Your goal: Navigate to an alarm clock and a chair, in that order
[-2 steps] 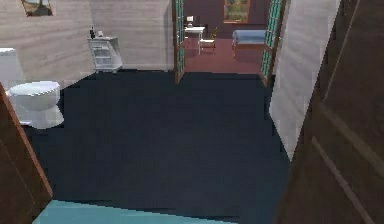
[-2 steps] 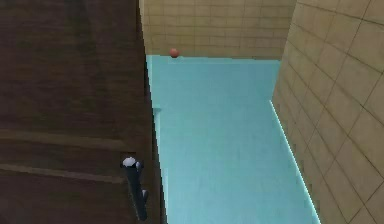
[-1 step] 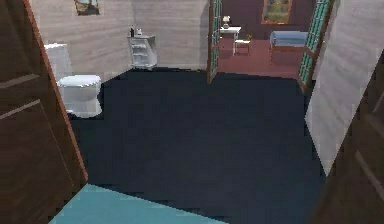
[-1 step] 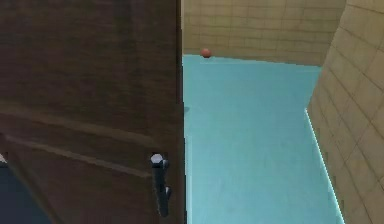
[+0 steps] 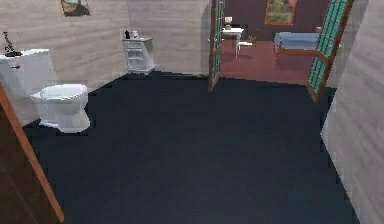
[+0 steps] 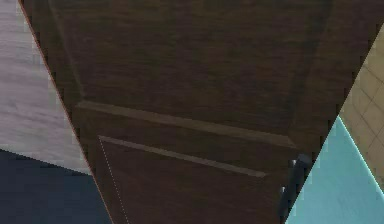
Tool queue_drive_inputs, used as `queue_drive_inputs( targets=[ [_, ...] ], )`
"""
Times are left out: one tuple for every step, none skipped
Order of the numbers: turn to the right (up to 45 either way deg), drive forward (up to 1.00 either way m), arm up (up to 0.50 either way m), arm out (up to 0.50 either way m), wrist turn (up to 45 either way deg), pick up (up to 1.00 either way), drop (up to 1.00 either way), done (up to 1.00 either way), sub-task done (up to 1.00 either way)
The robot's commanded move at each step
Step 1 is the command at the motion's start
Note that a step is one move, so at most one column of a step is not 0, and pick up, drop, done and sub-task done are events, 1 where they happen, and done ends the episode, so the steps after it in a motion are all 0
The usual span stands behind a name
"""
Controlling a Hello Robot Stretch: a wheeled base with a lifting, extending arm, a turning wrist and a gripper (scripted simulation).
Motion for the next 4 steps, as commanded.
queue_drive_inputs(
  targets=[
    [15.0,0.00,0.00,0.00,0.0,0.00,0.00,0.00,0.00],
    [0.0,1.00,0.00,0.00,0.0,0.00,0.00,0.00,0.00],
    [0.0,1.00,0.00,0.00,0.0,0.00,0.00,0.00,0.00],
    [0.0,1.00,0.00,0.00,0.0,0.00,0.00,0.00,0.00]
  ],
)
